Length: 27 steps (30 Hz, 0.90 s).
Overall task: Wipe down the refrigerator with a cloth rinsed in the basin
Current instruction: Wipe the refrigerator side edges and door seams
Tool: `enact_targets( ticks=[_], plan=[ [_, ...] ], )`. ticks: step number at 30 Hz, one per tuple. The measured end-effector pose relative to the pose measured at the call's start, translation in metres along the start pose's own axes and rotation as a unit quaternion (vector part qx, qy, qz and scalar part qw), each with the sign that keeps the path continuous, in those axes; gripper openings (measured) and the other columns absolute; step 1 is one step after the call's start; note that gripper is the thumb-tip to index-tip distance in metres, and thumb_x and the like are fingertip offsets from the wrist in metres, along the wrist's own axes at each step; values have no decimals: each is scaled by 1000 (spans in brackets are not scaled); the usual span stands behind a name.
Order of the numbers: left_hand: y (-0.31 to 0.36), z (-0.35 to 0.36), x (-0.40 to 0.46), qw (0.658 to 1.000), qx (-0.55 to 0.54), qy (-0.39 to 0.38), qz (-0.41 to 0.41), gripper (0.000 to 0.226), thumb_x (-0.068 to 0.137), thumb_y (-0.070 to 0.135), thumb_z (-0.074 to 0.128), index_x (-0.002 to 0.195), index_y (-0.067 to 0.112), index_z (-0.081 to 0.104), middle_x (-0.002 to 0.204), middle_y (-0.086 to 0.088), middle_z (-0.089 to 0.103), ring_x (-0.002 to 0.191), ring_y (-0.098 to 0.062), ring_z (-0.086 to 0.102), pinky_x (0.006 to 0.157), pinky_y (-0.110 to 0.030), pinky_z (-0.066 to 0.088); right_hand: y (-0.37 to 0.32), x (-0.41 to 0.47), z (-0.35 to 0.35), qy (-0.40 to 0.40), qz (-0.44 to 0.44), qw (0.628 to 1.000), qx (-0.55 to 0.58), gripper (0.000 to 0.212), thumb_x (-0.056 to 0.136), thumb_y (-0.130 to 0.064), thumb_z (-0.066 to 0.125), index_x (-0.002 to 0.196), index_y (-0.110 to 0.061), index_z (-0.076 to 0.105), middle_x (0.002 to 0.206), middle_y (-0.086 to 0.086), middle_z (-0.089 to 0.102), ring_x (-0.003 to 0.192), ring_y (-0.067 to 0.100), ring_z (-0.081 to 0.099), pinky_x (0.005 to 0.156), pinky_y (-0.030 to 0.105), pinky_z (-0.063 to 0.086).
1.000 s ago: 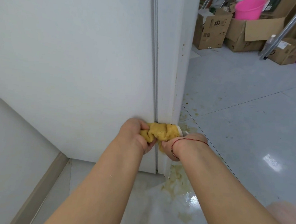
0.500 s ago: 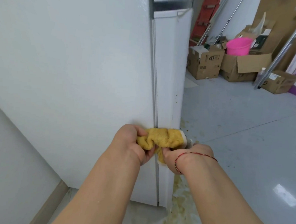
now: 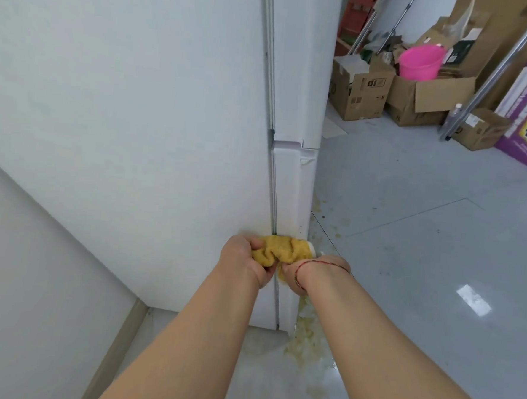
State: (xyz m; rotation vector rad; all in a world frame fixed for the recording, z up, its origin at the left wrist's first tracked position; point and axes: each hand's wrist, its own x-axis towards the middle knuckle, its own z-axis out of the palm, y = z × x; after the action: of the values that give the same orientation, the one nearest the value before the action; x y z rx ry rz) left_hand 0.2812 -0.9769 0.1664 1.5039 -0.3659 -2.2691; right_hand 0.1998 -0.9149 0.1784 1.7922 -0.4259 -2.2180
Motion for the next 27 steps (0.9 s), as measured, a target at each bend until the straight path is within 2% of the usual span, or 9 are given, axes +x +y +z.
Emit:
enact_targets(
  ticks=[1,3,6,8,12,15,18,23,27],
  plan=[
    [0,2,-2,1000,-3,1,0,21,83,-6,35,82,-1,56,83,-16,58,82,-32,60,80,-42,54,-9,-6,-6,23,6,996,-80,44,103,-18,20,143,-8,35,148,7,37,137,24,34,101,26,37],
    [6,6,-19,1000,-9,-3,-4,21,83,-6,36,81,-1,56,78,-14,56,74,-30,57,70,-40,54,-7,-20,-8,15,-3,935,-356,42,100,-21,25,133,-12,48,134,5,50,128,26,43,99,44,36],
    [18,14,-37,999,-28,-17,12,21,81,-7,35,80,0,55,74,-10,49,70,-26,51,76,-37,53,-2,-45,-3,-42,46,949,-309,32,99,-21,32,93,-6,59,92,6,57,123,26,48,100,45,36],
    [27,21,-54,998,-29,-49,15,23,82,-8,34,81,-3,56,76,-11,51,71,-27,51,79,-36,51,7,-68,1,-11,33,946,-323,30,96,-22,36,84,-9,60,96,1,64,116,28,53,90,48,41],
    [45,36,-88,997,-41,-64,14,23,83,-8,33,84,-3,56,81,-12,53,79,-27,53,77,-35,51,26,-114,7,-14,-5,933,-359,31,96,-28,37,107,-15,64,120,-1,63,117,29,54,98,49,43],
    [58,46,-109,997,-43,-70,14,25,85,-8,32,89,-6,56,88,-15,56,92,-30,55,81,-37,51,38,-142,15,-7,-26,922,-387,32,94,-27,38,110,-14,63,104,-1,66,113,29,57,97,49,44],
    [68,56,-128,996,-46,-71,10,25,85,-8,32,92,-8,56,91,-18,57,91,-32,56,76,-39,55,48,-168,24,-14,-26,908,-417,33,94,-26,37,113,-11,60,113,3,62,113,33,56,97,52,45],
    [80,61,-151,995,-57,-80,-3,35,86,-7,33,114,-8,52,119,-25,58,111,-37,58,92,-43,50,58,-191,35,-27,-21,863,-504,36,94,-25,40,123,-7,51,106,20,55,93,39,55,84,52,53],
    [80,50,-159,995,-61,-85,-5,39,85,-11,31,117,-4,52,121,-24,58,109,-36,59,94,-39,49,46,-182,28,-90,-4,826,-556,49,99,-34,30,136,-6,46,132,22,50,124,38,47,97,47,44]
  ],
)
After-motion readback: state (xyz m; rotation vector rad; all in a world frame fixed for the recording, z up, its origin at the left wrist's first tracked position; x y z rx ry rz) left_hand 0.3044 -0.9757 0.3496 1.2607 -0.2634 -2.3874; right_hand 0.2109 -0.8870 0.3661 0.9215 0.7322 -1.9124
